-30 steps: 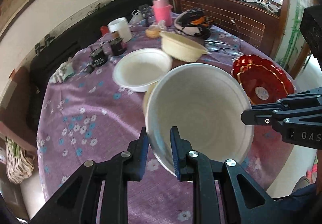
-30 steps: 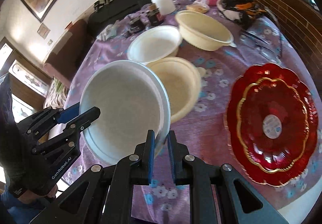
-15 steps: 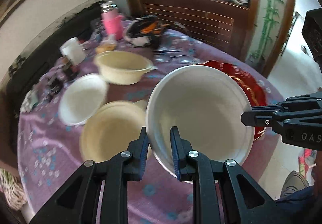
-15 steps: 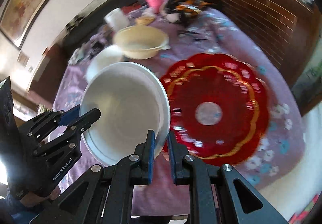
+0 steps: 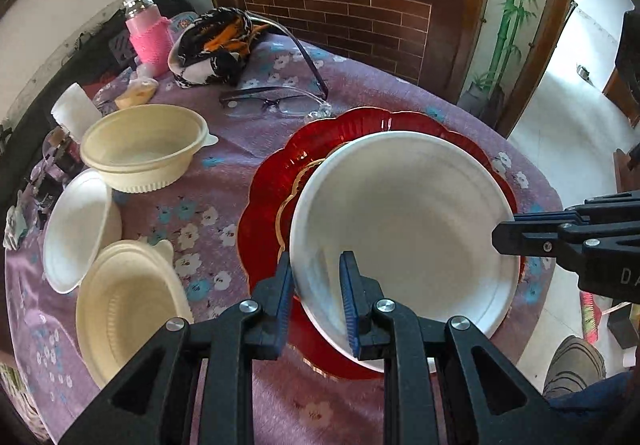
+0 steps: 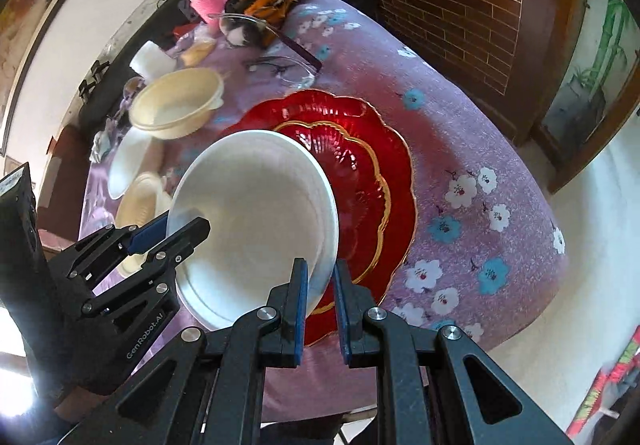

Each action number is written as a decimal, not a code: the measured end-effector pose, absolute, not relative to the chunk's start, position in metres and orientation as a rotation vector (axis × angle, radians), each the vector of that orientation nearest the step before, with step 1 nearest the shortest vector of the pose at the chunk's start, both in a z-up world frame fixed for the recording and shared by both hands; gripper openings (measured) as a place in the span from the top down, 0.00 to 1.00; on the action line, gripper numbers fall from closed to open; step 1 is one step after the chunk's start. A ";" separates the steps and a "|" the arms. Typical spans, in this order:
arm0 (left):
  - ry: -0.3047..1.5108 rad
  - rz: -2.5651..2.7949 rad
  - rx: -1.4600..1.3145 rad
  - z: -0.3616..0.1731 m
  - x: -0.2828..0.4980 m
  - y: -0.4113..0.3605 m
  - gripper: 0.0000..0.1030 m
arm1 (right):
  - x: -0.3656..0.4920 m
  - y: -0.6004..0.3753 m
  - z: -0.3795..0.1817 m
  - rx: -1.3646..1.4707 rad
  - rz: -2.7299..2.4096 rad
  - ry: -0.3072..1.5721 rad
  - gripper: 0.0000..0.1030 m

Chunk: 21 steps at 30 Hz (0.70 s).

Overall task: Organize plates and bowls
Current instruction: 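Lower the white plate onto the red plates and open the left gripper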

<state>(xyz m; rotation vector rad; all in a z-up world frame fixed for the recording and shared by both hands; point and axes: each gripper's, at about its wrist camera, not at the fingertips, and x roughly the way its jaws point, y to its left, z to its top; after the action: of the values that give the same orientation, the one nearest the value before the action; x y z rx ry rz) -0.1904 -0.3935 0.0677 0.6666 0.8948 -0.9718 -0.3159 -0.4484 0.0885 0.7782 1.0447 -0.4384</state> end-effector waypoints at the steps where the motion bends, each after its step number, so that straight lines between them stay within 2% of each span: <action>1: 0.895 -0.968 0.672 0.066 -0.189 -0.396 0.80 | -0.315 -0.451 0.087 0.780 -0.440 1.048 0.86; 12: 0.917 -0.937 0.692 0.052 -0.184 -0.407 0.80 | -0.301 -0.464 0.072 0.781 -0.432 1.103 0.85; 15: 0.924 -0.919 0.688 0.051 -0.183 -0.406 0.77 | -0.298 -0.464 0.073 0.759 -0.432 1.099 0.85; 19: 0.921 -0.880 0.643 0.058 -0.183 -0.395 0.59 | -0.302 -0.466 0.080 0.716 -0.446 1.083 0.85; 21: 0.909 -0.850 0.611 0.064 -0.182 -0.387 0.56 | -0.306 -0.467 0.089 0.680 -0.459 1.056 0.85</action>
<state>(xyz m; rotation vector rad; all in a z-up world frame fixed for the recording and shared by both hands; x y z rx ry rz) -0.1824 -0.3873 0.0636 0.6108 0.9090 -0.8496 -0.3062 -0.4674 0.0887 0.6802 1.0559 -0.4589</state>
